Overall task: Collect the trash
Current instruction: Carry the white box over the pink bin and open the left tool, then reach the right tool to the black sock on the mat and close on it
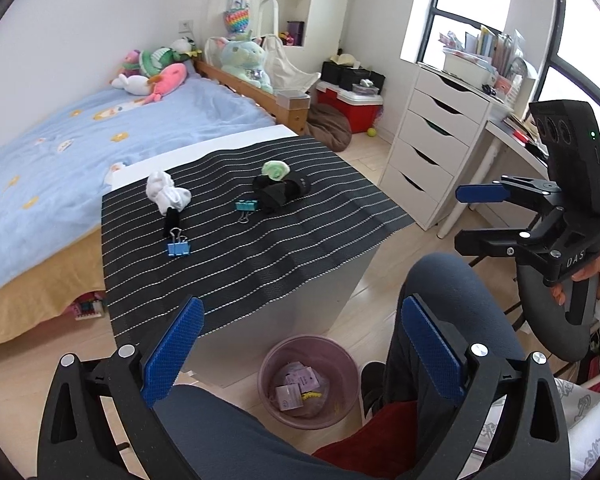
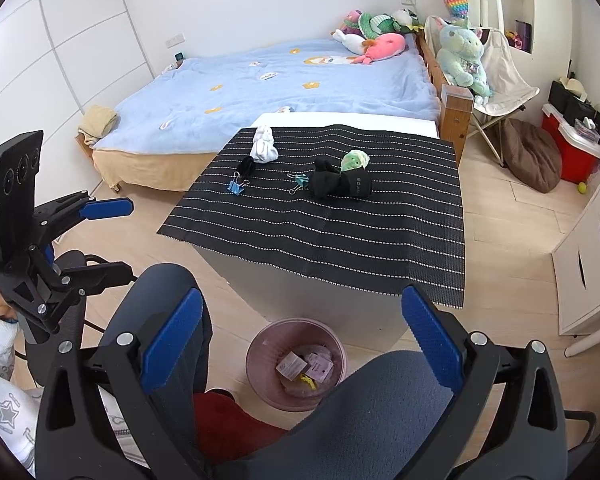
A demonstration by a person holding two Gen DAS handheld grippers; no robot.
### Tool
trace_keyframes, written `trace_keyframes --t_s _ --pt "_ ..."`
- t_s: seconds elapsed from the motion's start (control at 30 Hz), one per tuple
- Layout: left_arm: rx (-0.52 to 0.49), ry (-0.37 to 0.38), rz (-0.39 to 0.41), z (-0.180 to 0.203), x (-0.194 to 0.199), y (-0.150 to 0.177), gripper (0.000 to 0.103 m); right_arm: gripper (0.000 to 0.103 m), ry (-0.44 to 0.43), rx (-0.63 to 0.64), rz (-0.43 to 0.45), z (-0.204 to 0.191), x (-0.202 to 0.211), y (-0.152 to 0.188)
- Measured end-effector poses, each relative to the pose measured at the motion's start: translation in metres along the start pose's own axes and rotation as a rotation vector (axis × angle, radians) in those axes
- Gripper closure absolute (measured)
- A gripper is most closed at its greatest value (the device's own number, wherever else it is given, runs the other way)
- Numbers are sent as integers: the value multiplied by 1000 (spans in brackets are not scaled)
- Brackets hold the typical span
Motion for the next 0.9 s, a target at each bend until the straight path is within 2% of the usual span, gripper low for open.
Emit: trace_keyframes --t_s 0.13,0.37,0.9 --pt "26 -9 11 -9 -1 -1 8 5 2 4 0 0 -4 -4" --pt "54 -23 29 -23 0 -6 8 5 5 43 11 1 -21 -40" --pt "96 -38 28 -45 -7 -12 8 5 75 188 -61 24 -116 -108"
Point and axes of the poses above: each gripper's, at about its wrist camera, not at the fingertips, and x roughly against the way its jaws point, z to its right, y to its underside, the point moved 2 cm from there along -x, roughly the way its jaws point, and after that the axes turned 5 degrees about -x, right-handed, at the moved point
